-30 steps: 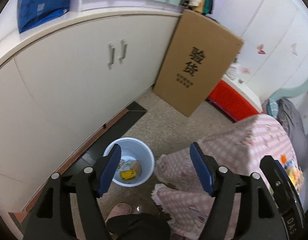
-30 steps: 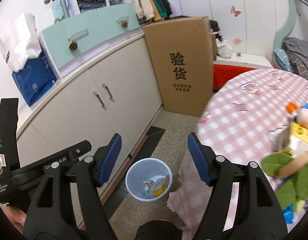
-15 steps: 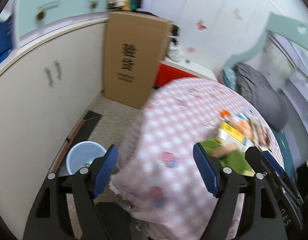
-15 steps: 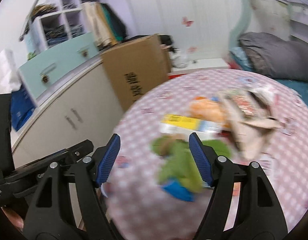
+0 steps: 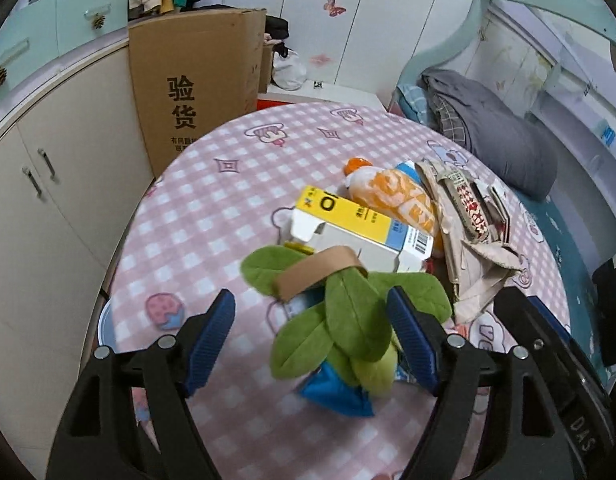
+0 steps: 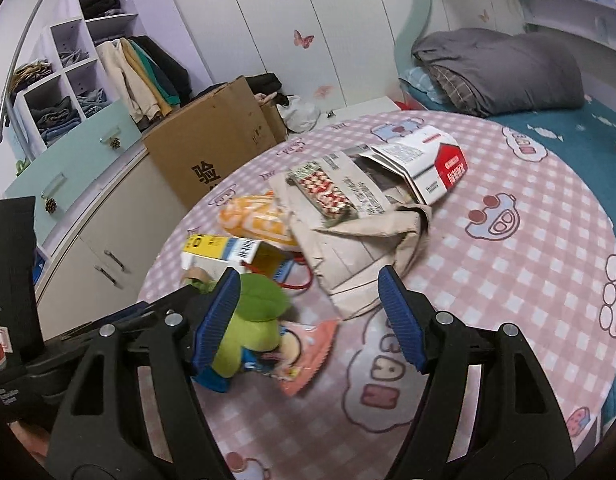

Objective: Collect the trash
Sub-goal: 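Grasp green leaf toy with left tool while right tool grasps blue snack packet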

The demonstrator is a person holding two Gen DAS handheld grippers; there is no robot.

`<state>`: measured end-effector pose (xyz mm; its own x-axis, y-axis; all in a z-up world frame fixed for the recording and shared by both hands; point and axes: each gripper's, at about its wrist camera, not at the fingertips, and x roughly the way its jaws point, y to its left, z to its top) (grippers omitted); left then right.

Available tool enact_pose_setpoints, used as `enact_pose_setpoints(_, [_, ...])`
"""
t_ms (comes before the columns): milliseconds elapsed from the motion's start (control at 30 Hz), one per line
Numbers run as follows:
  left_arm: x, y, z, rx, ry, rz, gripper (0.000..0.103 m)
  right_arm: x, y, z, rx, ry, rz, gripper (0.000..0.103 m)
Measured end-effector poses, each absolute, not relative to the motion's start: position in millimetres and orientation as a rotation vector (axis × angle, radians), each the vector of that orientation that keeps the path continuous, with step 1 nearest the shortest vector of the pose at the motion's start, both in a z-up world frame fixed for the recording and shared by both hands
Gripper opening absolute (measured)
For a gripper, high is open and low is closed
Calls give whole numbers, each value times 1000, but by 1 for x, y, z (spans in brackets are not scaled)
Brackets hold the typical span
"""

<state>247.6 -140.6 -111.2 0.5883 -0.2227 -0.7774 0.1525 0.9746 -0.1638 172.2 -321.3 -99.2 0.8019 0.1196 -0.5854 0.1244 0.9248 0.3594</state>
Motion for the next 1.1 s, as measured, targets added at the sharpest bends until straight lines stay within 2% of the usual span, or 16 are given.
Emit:
enact_pose_setpoints(67, [251, -143, -114, -91, 920, -218, 74, 174, -322, -102, 397, 653, 6, 71])
enact_pose_setpoints(100, [253, -143, -114, -94, 922, -226, 64, 175, -323, -103, 400, 655, 11, 71])
enact_pose_setpoints(133, [254, -143, -115, -93, 926, -238, 59, 176, -322, -103, 403, 654, 14, 71])
enact_pose_setpoints(200, [258, -146, -119, -86, 943, -270, 41, 178, -321, -103, 406, 656, 24, 71])
enact_pose_setpoints(233, [258, -147, -120, -86, 948, -286, 35, 178, -320, -104, 405, 657, 27, 70])
enact_pose_setpoints(300, [258, -147, -121, -84, 941, -309, 6, 177, -317, -103, 398, 657, 31, 70])
enact_pose_setpoints(567, [220, -114, -77, -116, 727, -300, 6, 173, -296, -90, 374, 648, 57, 70])
enact_pose_setpoints(867, [206, -48, -69, -144, 727, -155, 6, 182, -235, -101, 281, 752, 184, 70])
enact_pose_setpoints(900, [207, -42, -71, -149, 731, -151, 6, 184, -225, -106, 265, 775, 201, 68])
enact_pose_setpoints(967, [206, -32, -75, -159, 747, -143, 6, 188, -213, -114, 243, 813, 215, 58])
enact_pose_setpoints(1100, [204, -20, -84, -169, 772, -138, 6, 198, -206, -129, 200, 871, 160, 54])
